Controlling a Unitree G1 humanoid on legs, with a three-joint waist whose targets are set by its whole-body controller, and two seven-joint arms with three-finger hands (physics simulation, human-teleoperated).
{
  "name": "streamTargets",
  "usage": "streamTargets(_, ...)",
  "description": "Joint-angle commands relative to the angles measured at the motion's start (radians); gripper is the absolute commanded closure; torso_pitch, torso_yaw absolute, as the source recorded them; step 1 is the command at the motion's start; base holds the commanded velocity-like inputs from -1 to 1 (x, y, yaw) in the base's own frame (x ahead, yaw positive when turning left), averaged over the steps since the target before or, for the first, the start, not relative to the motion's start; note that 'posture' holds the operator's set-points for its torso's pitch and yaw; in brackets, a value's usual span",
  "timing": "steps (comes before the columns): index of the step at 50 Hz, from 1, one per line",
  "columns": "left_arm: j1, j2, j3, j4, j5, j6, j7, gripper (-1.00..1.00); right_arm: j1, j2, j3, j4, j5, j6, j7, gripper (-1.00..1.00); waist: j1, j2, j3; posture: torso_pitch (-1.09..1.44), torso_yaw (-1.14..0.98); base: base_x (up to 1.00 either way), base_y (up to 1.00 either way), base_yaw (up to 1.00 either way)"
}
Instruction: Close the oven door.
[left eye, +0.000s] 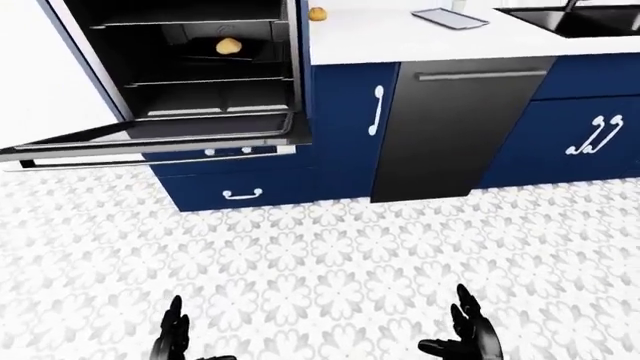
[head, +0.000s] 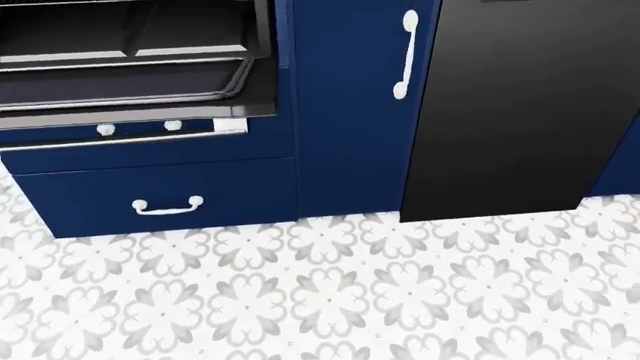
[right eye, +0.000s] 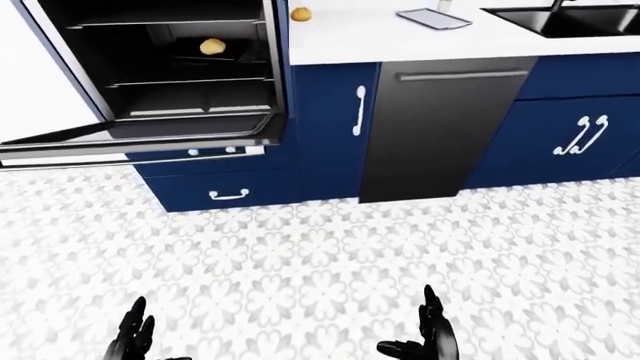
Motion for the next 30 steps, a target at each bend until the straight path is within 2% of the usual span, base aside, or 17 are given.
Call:
streamTargets(1,-0.013,0.011,0.004,-0.021,-0.005,-0.024,-0.005,-1.00,-0.013,-0.010,-0.003,-0.019,0.007,-0.023,0.000,-1.00,0.000,-0.005,-0.010,0.00,0.00,0.10,0.48,0.00)
streamTargets(3,-0.014,0.011,0.004,-0.020,-0.007,-0.023,-0.007,-1.00,-0.014,-0.008,-0.005,-0.021,0.011,-0.022,0.006,-1.00,0.000,-0.048,-0.020,0.00,0.00,0.08,0.50,0.00)
streamTargets(5,-0.014,0.011,0.005,-0.021,-0.009,-0.023,-0.009,-1.00,-0.016,-0.008,-0.005,-0.021,0.014,-0.024,0.009,-1.00,-0.010,-0.025,-0.030,0.00,0.00,0.00,0.55,0.00)
streamTargets(8,-0.015,0.012,0.004,-0.020,-0.008,-0.023,-0.008,-1.00,-0.015,-0.008,-0.005,-0.020,0.015,-0.027,0.011,-1.00,-0.010,-0.047,-0.037,0.00,0.00,0.00,0.76,0.00)
streamTargets(9,-0.015,0.012,0.004,-0.020,-0.009,-0.023,-0.009,-1.00,-0.015,-0.008,-0.005,-0.020,0.016,-0.027,0.013,-1.00,-0.009,-0.055,-0.026,0.00,0.00,0.00,1.00,0.00)
streamTargets(11,-0.014,0.012,0.004,-0.020,-0.010,-0.023,-0.010,-1.00,-0.015,-0.009,-0.007,-0.020,0.019,-0.027,0.016,-1.00,-0.008,-0.048,-0.012,0.00,0.00,0.00,1.00,0.00)
streamTargets(13,-0.014,0.013,0.005,-0.020,-0.010,-0.023,-0.011,-1.00,-0.015,-0.008,-0.008,-0.020,0.022,-0.028,0.019,-1.00,-0.005,-0.029,-0.006,0.00,0.00,0.00,1.00,0.00)
streamTargets(16,-0.015,0.013,0.005,-0.020,-0.010,-0.023,-0.011,-1.00,-0.016,-0.008,-0.007,-0.020,0.023,-0.027,0.020,-1.00,0.001,0.018,-0.010,0.00,0.00,0.00,1.00,0.00)
streamTargets(18,-0.015,0.012,0.005,-0.020,-0.009,-0.023,-0.010,-1.00,-0.016,-0.009,-0.006,-0.020,0.023,-0.026,0.018,-1.00,0.008,0.057,-0.016,0.00,0.00,0.00,1.00,0.00)
streamTargets(19,-0.016,0.012,0.005,-0.020,-0.009,-0.023,-0.009,-1.00,-0.017,-0.009,-0.007,-0.021,0.025,-0.023,0.020,-1.00,0.012,0.084,-0.022,0.00,0.00,0.00,1.00,0.00)
streamTargets(20,-0.016,0.012,0.004,-0.020,-0.009,-0.023,-0.009,-1.00,-0.018,-0.009,-0.007,-0.020,0.026,-0.022,0.020,-1.00,0.015,0.126,-0.035,0.00,0.00,0.00,1.00,0.00)
streamTargets(21,-0.016,0.012,0.004,-0.020,-0.009,-0.023,-0.009,-1.00,-0.017,-0.010,-0.006,-0.020,0.025,-0.020,0.017,-1.00,0.013,0.130,-0.044,0.00,0.00,0.00,1.00,0.00)
streamTargets(22,-0.017,0.012,0.004,-0.020,-0.009,-0.022,-0.009,-1.00,-0.018,-0.010,-0.006,-0.020,0.025,-0.020,0.017,-1.00,0.033,0.119,-0.038,0.00,0.00,0.00,1.00,0.00)
streamTargets(23,-0.017,0.012,0.004,-0.021,-0.009,-0.022,-0.008,-1.00,-0.018,-0.010,-0.006,-0.021,0.026,-0.018,0.018,-1.00,0.027,0.110,-0.024,0.00,0.00,0.00,1.00,0.00)
streamTargets(25,-0.018,0.011,0.004,-0.021,-0.009,-0.022,-0.008,-1.00,-0.019,-0.010,-0.006,-0.021,0.026,-0.018,0.018,-1.00,0.037,0.093,-0.022,0.00,0.00,0.00,1.00,0.00)
streamTargets(28,-0.019,0.012,0.004,-0.021,-0.010,-0.020,-0.009,-1.00,-0.019,-0.010,-0.005,-0.021,0.026,-0.018,0.017,-1.00,0.035,0.050,-0.003,0.00,0.00,0.00,1.00,0.00)
streamTargets(30,-0.020,0.012,0.004,-0.021,-0.010,-0.020,-0.009,-1.00,-0.018,-0.010,-0.005,-0.021,0.026,-0.018,0.017,-1.00,0.037,0.025,0.000,0.00,0.00,0.00,1.00,0.00)
